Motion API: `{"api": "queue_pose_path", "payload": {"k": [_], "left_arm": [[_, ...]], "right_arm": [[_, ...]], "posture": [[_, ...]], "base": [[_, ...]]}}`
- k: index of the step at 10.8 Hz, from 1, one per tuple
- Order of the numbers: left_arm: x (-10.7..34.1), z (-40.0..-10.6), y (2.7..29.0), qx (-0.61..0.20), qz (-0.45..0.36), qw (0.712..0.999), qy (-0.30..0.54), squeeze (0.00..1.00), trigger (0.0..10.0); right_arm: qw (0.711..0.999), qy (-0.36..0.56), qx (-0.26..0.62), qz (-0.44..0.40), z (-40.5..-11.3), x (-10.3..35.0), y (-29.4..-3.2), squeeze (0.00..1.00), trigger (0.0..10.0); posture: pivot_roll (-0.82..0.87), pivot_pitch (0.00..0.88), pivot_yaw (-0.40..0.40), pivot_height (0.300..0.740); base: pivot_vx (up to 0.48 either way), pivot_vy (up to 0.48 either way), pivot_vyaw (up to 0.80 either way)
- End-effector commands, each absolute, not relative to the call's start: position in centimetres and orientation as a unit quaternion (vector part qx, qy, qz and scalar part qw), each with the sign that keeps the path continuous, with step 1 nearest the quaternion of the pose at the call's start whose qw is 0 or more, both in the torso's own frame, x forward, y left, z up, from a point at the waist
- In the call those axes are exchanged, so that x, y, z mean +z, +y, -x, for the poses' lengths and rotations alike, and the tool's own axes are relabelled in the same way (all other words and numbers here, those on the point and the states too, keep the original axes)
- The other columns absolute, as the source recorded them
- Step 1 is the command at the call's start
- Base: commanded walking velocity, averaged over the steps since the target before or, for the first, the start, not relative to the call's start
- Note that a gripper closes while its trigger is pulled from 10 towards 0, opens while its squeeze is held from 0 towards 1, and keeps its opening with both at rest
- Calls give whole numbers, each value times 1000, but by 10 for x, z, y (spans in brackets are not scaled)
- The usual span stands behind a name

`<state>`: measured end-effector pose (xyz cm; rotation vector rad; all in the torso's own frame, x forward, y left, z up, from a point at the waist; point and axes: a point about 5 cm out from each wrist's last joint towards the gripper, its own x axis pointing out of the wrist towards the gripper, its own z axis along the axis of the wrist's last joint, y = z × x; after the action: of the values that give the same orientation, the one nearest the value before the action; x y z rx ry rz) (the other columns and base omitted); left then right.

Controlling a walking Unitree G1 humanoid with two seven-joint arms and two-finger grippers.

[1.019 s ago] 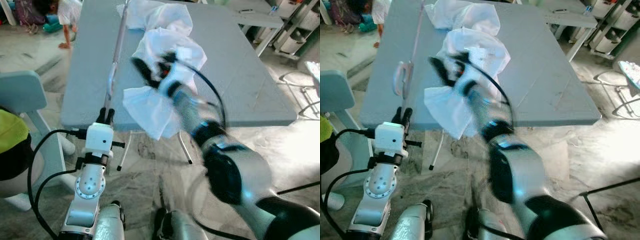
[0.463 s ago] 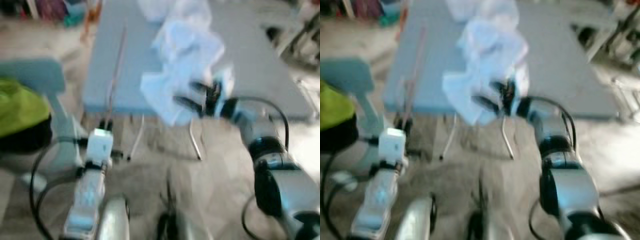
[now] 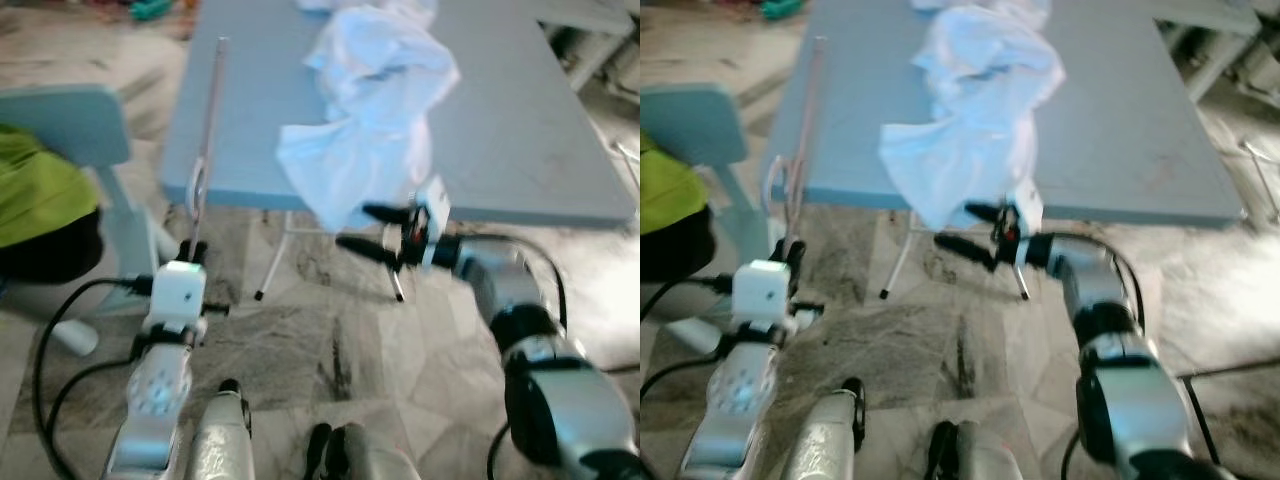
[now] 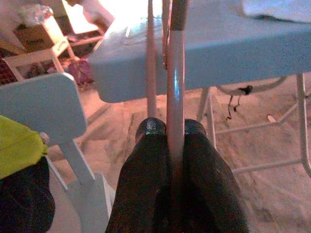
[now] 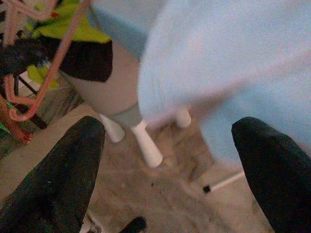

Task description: Hang hanger

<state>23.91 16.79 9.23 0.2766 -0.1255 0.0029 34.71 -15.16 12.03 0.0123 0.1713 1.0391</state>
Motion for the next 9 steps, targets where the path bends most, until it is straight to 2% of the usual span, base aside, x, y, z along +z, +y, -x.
{"api": "queue_pose_path", "payload": {"k": [1,2,4,5,7,9], "left_arm": [[79,-232,170,-5,-136,990,-23,0,10000],[81,-224,177,3,-141,990,-21,0,10000],[87,-218,180,14,-141,989,-29,0,10000],[93,-218,180,12,-140,989,-39,0,10000],[93,-223,176,-2,-144,989,-41,0,10000],[93,-225,174,-5,-144,989,-40,0,10000]], "right_arm": [[870,84,485,-5,-348,119,-151,0,10000],[879,42,473,-29,-355,130,-140,0,10000],[867,3,492,-77,-356,146,-134,0,10000],[829,-4,551,-98,-349,159,-139,0,10000],[810,-23,578,-99,-347,183,-159,0,10000],[823,-21,560,-94,-355,184,-152,0,10000]], "posture": [[200,241,-150,740],[223,263,-149,740],[238,278,-146,740],[238,282,-141,740],[221,275,-135,740],[216,275,-135,740]], "base": [[0,0,0],[0,0,0],[0,0,0],[0,0,0],[0,0,0],[0,0,0]]}}
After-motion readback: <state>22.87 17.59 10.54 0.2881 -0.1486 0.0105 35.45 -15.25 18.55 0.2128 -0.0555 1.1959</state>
